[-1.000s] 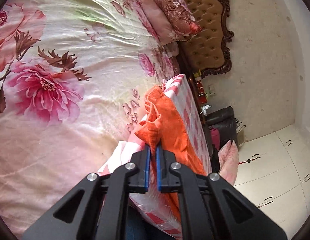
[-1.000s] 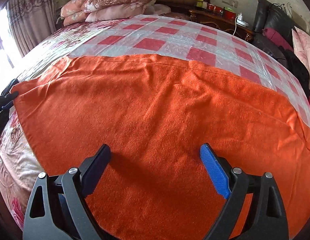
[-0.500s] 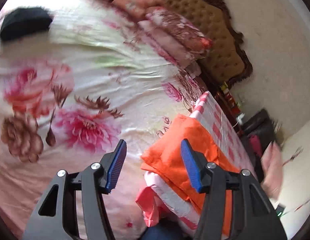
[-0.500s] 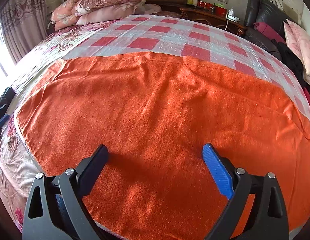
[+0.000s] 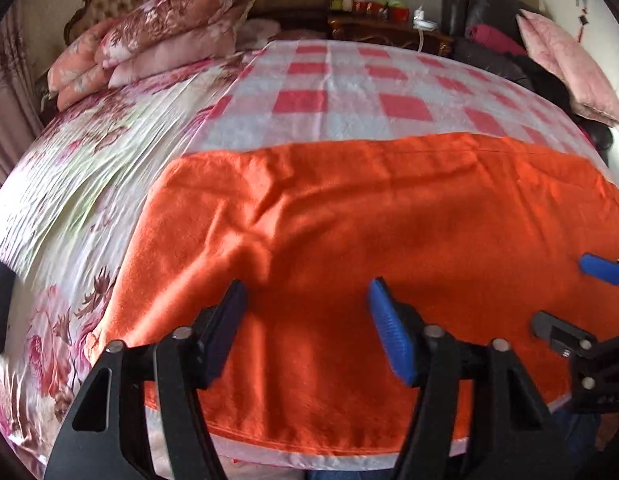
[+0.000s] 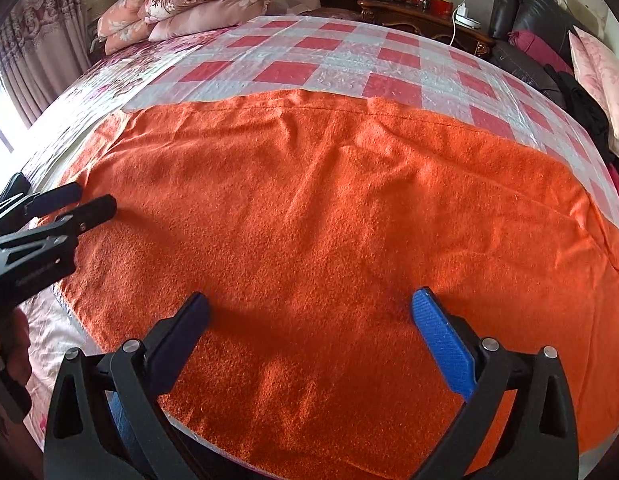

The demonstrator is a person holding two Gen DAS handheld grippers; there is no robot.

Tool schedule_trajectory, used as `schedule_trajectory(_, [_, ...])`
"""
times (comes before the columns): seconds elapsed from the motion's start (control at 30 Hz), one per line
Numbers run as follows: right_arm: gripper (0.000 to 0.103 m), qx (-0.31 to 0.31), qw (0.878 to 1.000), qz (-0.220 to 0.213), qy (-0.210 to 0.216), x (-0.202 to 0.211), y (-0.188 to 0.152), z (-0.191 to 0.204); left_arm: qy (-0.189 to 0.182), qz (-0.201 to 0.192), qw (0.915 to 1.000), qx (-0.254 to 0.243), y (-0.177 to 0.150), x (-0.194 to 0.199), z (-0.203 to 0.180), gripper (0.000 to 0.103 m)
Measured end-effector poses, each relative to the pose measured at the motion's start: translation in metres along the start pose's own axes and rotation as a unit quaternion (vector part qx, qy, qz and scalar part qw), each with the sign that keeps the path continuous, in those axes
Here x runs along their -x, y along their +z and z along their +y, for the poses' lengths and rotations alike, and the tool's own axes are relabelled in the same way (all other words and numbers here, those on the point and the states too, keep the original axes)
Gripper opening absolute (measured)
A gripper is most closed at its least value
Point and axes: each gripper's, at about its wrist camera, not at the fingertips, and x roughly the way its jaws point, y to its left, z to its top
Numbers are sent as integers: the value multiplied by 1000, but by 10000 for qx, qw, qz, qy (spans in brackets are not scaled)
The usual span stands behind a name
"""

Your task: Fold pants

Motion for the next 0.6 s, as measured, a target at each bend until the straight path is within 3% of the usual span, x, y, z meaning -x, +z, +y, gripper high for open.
schedule_trajectory(0.27, [99,40,10000,45,-18,-1,1,2,195,61,9981,581,12,-7,50,76])
schedule_trajectory(0.33, [99,76,10000,63,-6,-1,1,2,78,8,9971,758,17,-7,60,76])
schedule_trajectory(0.37, [99,76,9999,79,-3,-1,1,2,391,25,9963,770,21,-9,65,77])
schedule_trajectory(0.4, [99,77,9999,97,1,-1,2,2,716,41,9940,820,22,-10,72,77])
schedule_trajectory(0.5, [99,91,9999,124,3,-2,2,2,585,40,9852,1611,21,-8,115,77])
schedule_trajectory(0.6, [99,107,9999,128,2,-2,2,2,808,165,9689,2332,7,-4,166,77])
